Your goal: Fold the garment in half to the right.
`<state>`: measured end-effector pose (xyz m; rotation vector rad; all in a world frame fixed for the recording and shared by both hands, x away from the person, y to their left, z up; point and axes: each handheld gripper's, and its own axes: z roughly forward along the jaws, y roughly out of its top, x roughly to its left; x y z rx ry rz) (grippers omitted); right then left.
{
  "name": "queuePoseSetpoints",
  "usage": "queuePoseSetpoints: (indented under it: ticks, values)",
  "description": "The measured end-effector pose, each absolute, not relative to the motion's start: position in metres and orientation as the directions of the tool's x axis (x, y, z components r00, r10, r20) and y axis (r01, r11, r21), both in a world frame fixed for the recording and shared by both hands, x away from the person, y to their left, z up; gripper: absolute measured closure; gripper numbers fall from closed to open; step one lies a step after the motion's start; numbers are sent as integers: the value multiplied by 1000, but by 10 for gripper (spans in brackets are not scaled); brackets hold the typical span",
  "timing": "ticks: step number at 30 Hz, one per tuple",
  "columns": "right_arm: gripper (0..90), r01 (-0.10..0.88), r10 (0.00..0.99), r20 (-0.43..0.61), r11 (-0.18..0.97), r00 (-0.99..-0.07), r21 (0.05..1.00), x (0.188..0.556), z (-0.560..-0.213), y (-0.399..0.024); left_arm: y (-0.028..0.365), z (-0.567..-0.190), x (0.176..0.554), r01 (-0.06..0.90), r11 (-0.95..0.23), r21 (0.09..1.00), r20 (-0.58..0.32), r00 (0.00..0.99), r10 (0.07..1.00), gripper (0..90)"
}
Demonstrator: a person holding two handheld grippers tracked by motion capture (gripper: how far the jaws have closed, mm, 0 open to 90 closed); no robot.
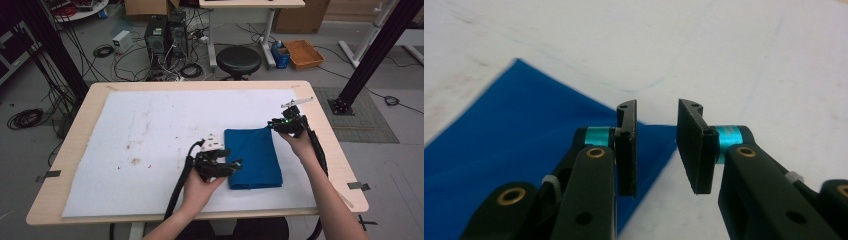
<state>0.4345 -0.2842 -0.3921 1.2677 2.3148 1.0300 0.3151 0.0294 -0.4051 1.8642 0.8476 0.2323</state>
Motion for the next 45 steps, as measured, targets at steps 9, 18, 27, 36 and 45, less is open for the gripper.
queuePoseSetpoints:
  ticks: [9,18,27,36,45]
  values:
    - [632,580,825,78,322,-560,748,336,-404,-304,83,-410,312,452,-190,872,-192,671,716,434]
    - [629,692,795,304,192,-526,696,285,-438,-328,106,-417,309,474,-155,867,-209,627,750,427]
    - [886,684,775,274,262,-570,680,278,-442,-319,102,-421,309,484,-176,857,-207,637,742,426]
    - [860,683,788,253,267,-560,679,273,-441,-321,102,-422,309,485,-186,855,-205,644,737,425]
    - [563,614,800,215,227,-561,756,281,-424,-328,115,-408,310,430,-205,879,-149,657,739,409]
